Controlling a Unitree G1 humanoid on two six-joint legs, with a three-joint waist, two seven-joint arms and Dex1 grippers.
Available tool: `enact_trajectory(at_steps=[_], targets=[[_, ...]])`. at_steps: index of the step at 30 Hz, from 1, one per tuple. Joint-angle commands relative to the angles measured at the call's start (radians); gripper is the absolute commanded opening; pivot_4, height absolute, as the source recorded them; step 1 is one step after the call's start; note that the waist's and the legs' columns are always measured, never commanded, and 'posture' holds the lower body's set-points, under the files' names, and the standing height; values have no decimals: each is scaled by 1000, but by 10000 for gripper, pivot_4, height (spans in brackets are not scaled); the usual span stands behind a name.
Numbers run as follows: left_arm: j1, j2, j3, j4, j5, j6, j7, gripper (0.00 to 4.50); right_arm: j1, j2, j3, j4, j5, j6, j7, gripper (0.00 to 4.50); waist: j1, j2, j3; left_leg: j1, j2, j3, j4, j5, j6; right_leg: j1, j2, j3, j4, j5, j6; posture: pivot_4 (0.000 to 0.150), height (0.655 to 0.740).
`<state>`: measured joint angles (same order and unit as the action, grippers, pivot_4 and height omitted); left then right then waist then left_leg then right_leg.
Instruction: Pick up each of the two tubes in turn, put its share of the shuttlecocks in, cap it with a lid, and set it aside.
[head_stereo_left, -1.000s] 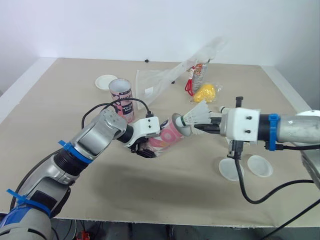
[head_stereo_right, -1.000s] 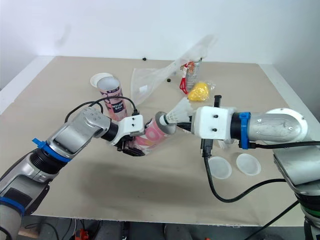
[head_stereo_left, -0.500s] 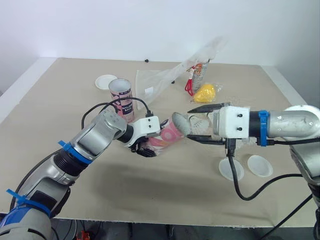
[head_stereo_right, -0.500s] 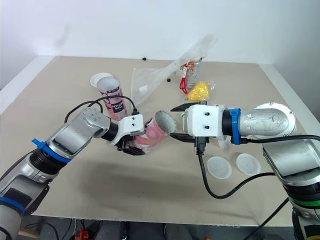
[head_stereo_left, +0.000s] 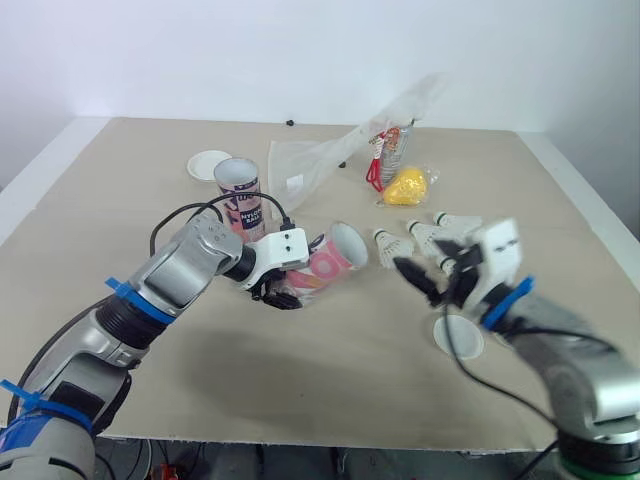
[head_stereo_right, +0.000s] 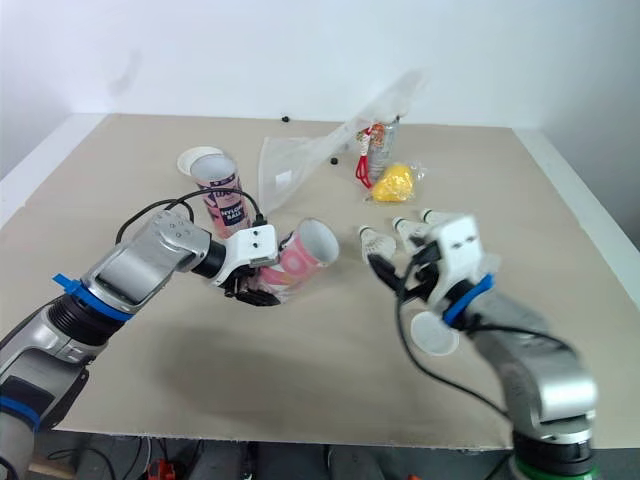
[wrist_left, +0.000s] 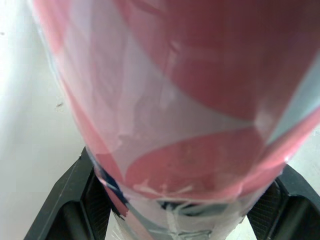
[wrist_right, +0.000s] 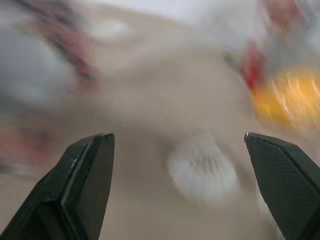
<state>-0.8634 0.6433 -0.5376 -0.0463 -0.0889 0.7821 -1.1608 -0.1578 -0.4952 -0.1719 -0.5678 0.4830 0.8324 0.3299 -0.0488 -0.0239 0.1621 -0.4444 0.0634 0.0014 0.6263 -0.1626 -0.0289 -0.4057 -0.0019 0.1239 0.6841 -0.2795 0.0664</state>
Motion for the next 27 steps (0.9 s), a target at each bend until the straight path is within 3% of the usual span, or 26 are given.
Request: enact_trajectory(at_steps=[1,11,27], targets=[[-4,21,30,-7,11,-13,0,30996,-2,78,88,-80,-129,-57,-157,44519,0,2,1,0,0,0,0,0,0,0,0,1,0,0,1,1500,7400],[9,31,34,-34,3,13,4,30996,-19,249,221,-1,-264,-121,-269,44519,1,2,1,-1,0,0,0,1,0,0,0,0,0,0,1,1500,7400],[9,29,29,-45,6,20,16,30996,-111,427,178,171,-288,-143,-348,44519,1,2,1,-1,0,0,-1,1,0,0,0,0,0,0,0,1500,7400]])
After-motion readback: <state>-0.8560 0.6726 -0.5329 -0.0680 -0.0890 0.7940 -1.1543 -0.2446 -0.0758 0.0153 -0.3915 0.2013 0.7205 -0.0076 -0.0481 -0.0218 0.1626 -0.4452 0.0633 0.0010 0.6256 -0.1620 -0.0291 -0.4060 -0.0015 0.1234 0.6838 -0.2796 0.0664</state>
